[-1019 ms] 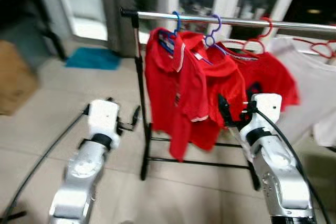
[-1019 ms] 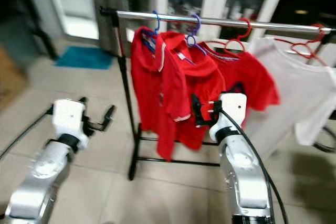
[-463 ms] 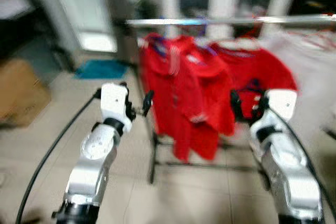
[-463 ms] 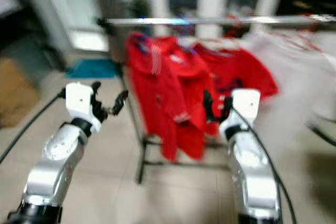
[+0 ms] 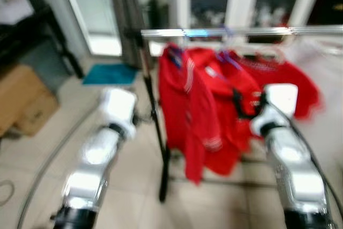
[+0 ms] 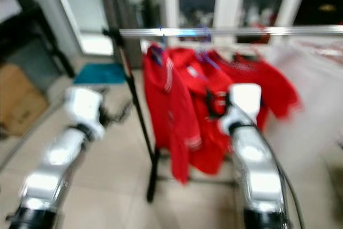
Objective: Hang hanger
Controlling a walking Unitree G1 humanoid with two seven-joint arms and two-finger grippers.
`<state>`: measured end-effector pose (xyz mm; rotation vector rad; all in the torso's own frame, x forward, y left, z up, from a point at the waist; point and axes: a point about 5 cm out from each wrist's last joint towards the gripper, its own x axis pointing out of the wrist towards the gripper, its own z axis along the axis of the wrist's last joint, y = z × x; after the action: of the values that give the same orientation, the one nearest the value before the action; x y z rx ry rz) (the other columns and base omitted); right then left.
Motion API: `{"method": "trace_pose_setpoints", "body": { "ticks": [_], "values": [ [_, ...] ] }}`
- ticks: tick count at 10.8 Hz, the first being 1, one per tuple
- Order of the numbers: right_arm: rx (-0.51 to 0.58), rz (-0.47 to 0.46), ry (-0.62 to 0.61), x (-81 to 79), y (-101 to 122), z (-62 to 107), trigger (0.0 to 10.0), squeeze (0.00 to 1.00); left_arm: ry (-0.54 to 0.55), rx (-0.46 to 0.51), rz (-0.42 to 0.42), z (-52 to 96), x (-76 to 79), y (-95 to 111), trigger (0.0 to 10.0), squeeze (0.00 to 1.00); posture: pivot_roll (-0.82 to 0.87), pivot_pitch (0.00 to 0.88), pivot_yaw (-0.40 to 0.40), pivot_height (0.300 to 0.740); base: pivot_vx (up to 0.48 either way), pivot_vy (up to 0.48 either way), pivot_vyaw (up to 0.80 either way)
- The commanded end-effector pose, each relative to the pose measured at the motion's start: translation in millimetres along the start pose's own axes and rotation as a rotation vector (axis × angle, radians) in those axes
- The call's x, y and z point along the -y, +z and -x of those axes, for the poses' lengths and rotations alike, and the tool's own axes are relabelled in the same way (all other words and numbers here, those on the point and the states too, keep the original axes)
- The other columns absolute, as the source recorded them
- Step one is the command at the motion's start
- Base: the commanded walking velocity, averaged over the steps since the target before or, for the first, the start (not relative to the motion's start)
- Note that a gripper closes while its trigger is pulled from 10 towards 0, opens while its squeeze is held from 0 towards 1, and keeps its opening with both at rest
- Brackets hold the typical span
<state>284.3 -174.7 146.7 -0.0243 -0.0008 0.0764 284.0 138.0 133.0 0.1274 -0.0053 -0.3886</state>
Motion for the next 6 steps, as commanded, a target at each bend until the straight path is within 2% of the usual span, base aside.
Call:
{"method": "trace_pose_setpoints", "body": {
  "ticks": [1,3,5,6],
  "values": [
    [0.025,-0.010,0.059,-14.0,6.6,-5.1,10.0,1.00,0.037,-0.006,-0.022,4.5,-12.6,0.5,10.0,1.00,-0.07,0.000,0.067,0.740,0.454,0.000,0.00],
    [0.043,0.007,0.099,-17.1,9.9,-4.9,10.0,1.00,0.012,-0.004,-0.024,5.4,-11.2,1.1,10.0,1.00,-0.07,0.000,0.072,0.740,0.454,0.000,0.00],
    [0.059,0.023,0.105,-17.4,12.7,-4.8,10.0,1.00,-0.019,-0.007,-0.037,5.8,-7.5,1.0,10.0,1.00,-0.07,0.000,0.072,0.740,0.424,0.000,0.80],
    [0.053,0.021,0.135,-17.5,15.7,-6.7,10.0,1.00,-0.071,0.001,-0.041,6.2,-4.4,3.5,10.0,1.00,-0.07,0.000,0.068,0.740,0.000,0.000,0.00]
  ]
}}
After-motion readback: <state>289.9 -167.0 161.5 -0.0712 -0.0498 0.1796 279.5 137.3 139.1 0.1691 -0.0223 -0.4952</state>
